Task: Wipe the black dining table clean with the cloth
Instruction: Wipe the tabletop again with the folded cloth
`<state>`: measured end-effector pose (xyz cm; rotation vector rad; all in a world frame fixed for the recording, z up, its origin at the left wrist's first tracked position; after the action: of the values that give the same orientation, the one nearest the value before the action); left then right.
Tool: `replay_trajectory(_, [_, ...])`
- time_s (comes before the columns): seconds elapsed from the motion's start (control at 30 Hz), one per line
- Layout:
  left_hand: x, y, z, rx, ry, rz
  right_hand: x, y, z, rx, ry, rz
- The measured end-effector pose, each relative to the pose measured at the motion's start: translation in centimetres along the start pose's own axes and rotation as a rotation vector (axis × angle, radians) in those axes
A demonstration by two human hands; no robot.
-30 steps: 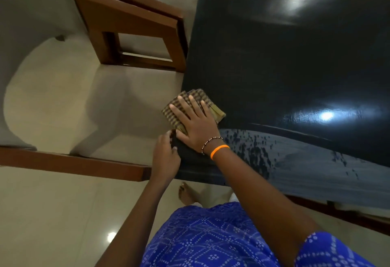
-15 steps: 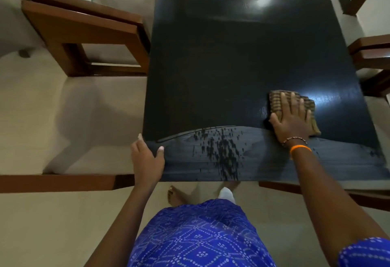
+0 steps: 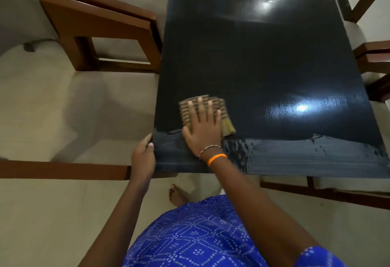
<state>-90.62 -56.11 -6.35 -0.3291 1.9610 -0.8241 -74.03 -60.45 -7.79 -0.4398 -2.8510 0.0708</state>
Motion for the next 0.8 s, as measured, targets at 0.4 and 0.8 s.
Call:
replay_trajectory(0.4, [3.0,-1.4,-2.1,0.09,-0.206,-0.168,-0.3,-3.5,-0.1,0.024,-0.079,-0.334])
replay_trajectory(0.8, [4.0,-1.7,-1.8,0.123,-0.28,-0.168,-10.6,-7.7,-2.8,-0.017,-0.053,0.316])
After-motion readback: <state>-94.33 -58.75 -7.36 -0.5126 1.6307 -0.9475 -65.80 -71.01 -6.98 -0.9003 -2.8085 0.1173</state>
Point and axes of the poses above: each hand's wrist, its own y-axis towards the middle knuckle, its own z-axis out of the palm, x = y × z, the point moved 2 cm from there along y, towards the middle knuckle, and after that the axes turned 14 degrees about -z, right-handed, at the moved point
